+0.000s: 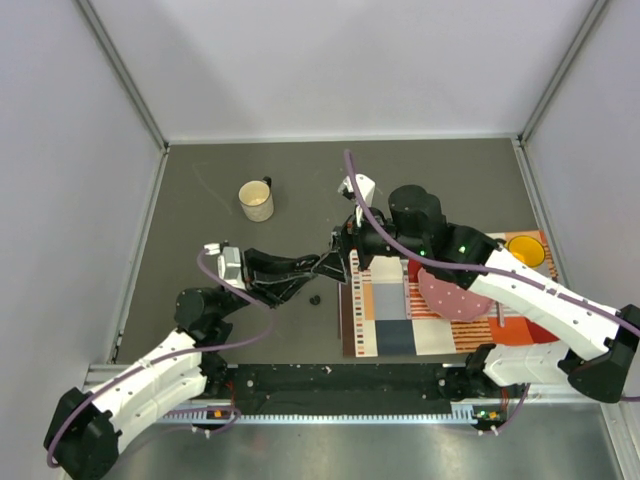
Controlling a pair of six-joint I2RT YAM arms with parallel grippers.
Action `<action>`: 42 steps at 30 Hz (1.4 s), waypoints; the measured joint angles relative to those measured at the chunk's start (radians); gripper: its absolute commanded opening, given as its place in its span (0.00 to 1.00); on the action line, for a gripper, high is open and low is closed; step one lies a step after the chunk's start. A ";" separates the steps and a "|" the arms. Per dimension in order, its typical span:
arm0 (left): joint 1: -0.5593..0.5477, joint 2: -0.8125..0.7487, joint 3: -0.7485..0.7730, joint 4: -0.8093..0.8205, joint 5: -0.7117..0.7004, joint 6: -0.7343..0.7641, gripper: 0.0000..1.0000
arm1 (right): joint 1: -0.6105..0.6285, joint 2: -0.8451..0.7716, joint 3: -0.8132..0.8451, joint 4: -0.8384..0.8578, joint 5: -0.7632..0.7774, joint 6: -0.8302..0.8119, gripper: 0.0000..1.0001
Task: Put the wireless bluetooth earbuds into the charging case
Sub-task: Open the charging case, then pick up the earbud from the center of the board.
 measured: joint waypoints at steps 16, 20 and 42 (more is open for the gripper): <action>-0.001 -0.049 0.002 -0.055 0.054 0.023 0.00 | -0.052 0.031 0.019 0.072 -0.075 0.124 0.86; -0.001 -0.071 0.002 -0.071 0.053 0.035 0.00 | -0.052 0.035 0.019 0.082 -0.080 0.140 0.88; -0.001 -0.382 -0.087 -0.329 -0.122 0.100 0.00 | -0.255 -0.008 -0.045 0.127 -0.009 0.275 0.75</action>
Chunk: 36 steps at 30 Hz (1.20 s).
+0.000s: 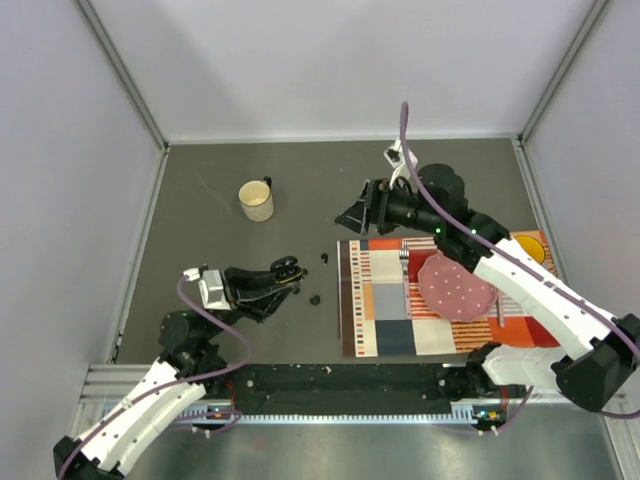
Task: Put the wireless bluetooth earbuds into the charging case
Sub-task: Pick up the earbud from the center of the board.
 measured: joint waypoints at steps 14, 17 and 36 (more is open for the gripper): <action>0.000 -0.156 -0.002 -0.222 -0.048 0.035 0.00 | 0.010 0.438 0.007 -0.177 0.153 -0.040 0.66; 0.000 -0.158 -0.002 -0.248 -0.048 0.035 0.00 | 0.041 0.514 0.074 -0.210 0.223 -0.042 0.63; 0.000 -0.260 0.036 -0.377 -0.058 0.051 0.00 | 0.119 0.772 0.268 -0.245 0.418 0.023 0.49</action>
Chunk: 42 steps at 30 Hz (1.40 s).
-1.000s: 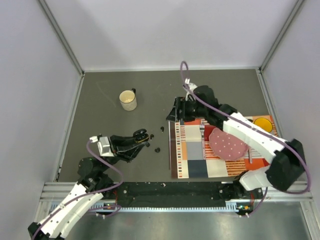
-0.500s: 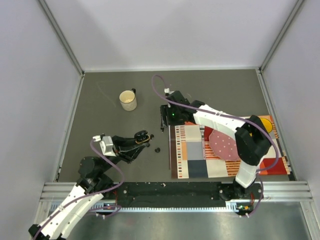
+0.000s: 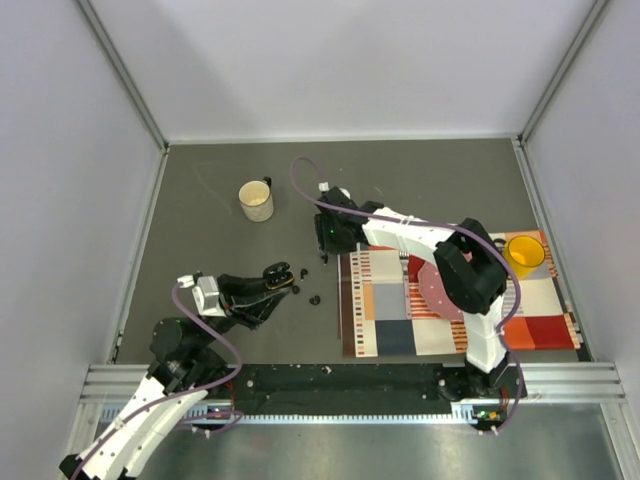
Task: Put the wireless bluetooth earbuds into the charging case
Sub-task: Pick up the earbud from the center of the board.
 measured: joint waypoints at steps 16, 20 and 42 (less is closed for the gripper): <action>0.000 -0.010 0.002 -0.038 -0.019 0.010 0.00 | 0.008 0.113 0.090 -0.002 0.023 0.026 0.39; 0.000 -0.010 0.002 -0.039 -0.019 0.010 0.00 | 0.008 0.126 0.090 -0.002 0.026 0.029 0.38; 0.000 -0.012 0.002 -0.047 -0.025 0.010 0.00 | 0.019 0.145 0.091 -0.006 0.072 0.034 0.27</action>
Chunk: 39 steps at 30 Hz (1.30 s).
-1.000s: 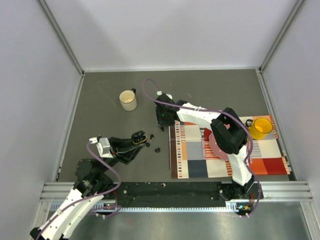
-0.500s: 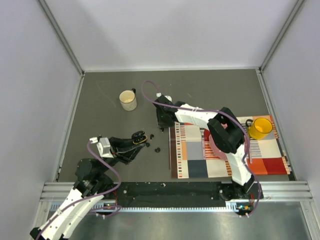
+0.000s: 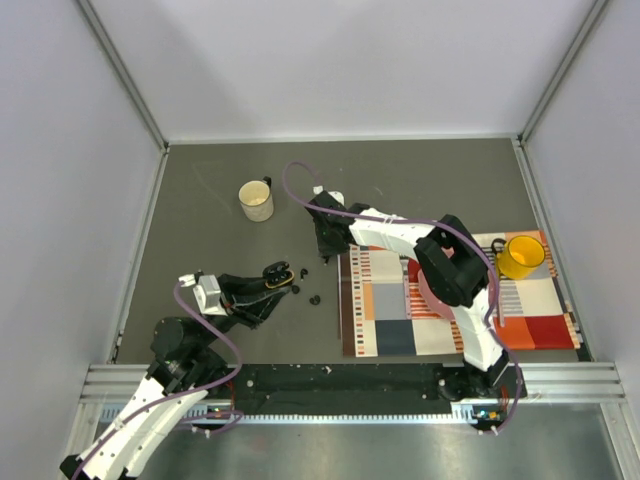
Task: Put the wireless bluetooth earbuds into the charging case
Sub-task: Pick up the earbud from the center of the board.
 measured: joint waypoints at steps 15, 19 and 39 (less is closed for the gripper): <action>0.000 0.000 0.000 -0.005 -0.012 0.000 0.00 | 0.014 0.008 0.017 -0.015 0.024 -0.001 0.35; 0.000 0.000 0.000 -0.005 -0.015 0.000 0.00 | 0.026 0.009 0.018 -0.019 0.058 0.002 0.34; 0.000 -0.002 0.000 -0.041 -0.018 0.000 0.00 | 0.047 0.022 0.038 -0.060 0.144 0.057 0.22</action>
